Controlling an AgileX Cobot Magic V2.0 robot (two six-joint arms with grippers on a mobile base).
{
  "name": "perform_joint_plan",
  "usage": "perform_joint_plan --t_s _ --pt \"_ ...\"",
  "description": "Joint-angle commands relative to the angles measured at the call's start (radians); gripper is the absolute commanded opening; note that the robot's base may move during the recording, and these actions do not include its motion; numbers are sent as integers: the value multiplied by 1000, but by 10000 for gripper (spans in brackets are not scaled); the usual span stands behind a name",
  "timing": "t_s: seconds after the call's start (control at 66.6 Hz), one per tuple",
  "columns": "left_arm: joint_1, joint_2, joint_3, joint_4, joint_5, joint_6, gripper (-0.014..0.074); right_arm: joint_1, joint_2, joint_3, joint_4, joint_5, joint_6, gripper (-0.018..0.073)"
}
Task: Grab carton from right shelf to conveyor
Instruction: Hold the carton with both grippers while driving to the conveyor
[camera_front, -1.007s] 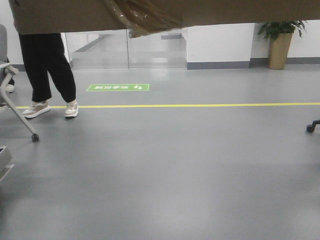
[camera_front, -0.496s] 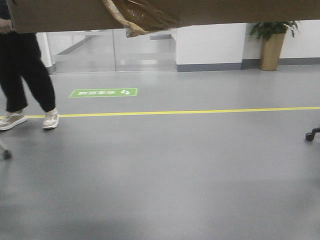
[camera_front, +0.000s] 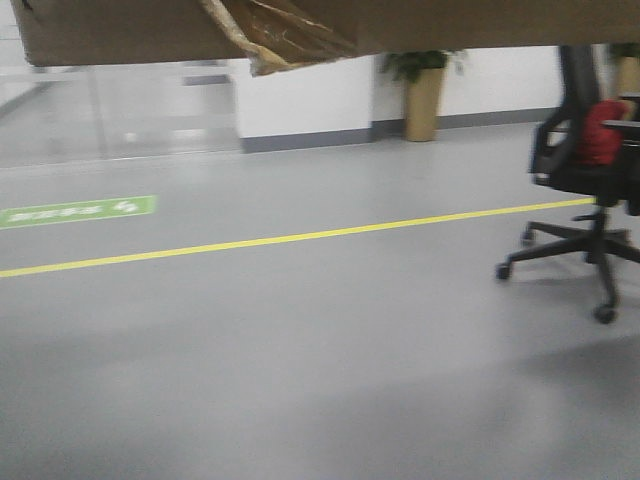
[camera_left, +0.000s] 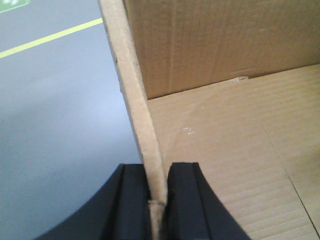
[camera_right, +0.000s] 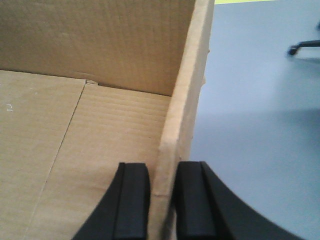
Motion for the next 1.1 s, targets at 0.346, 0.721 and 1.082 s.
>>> perform_joint_plan --t_s 0.346,0.721,1.082 --pt "-18 -8 -3 -56 -34 7 -16 6 -6 -1 21 -75 16 -69" --pt "-18 -8 -3 12 -34 7 -16 6 -6 -1 21 -75 16 -69" --pt "-18 -8 -3 29 -34 7 -16 6 -6 -1 21 -75 16 -69"
